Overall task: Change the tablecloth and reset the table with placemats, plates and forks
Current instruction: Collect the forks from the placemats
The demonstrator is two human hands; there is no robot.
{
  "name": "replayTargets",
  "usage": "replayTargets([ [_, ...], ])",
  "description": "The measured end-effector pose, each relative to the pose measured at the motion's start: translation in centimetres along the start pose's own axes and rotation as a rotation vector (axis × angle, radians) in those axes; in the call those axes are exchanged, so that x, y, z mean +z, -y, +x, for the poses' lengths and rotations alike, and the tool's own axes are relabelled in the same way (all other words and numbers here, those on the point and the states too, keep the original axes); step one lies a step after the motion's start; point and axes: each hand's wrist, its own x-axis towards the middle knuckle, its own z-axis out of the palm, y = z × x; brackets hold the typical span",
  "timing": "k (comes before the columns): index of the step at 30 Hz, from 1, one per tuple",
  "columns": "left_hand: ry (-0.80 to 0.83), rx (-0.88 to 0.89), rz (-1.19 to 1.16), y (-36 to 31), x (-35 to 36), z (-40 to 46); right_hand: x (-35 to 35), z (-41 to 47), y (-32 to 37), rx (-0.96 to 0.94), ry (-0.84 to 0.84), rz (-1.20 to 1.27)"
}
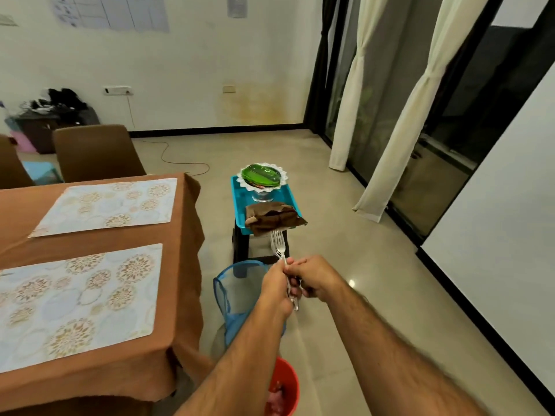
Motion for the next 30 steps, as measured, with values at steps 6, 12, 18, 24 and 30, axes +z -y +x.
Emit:
replayTargets([
  [6, 0.043, -0.005, 0.025, -0.8, 7.4, 6.8, -6.8, 7.4, 2.4, 0.005, -0.013, 0.012],
  [12, 0.021, -0.031, -0.023, -2.7, 12.7, 13.0, -11.6, 13.3, 5.2, -0.047, 0.007, -0.078],
  [18, -0.043, 0.008, -0.099, -5.7, 19.1, 18.6, -14.6, 20.2, 9.4, -0.294, -0.151, -0.513],
  [24, -0.141, 0.114, -0.179, -7.1, 24.9, 24.8, -18.0, 27.5, 12.4, -0.471, -0.159, -0.763],
  [30, -0.272, 0.117, -0.266, -7.6, 29.4, 29.8, -20.6, 34.8, 13.8, -0.575, -0.087, -0.898],
])
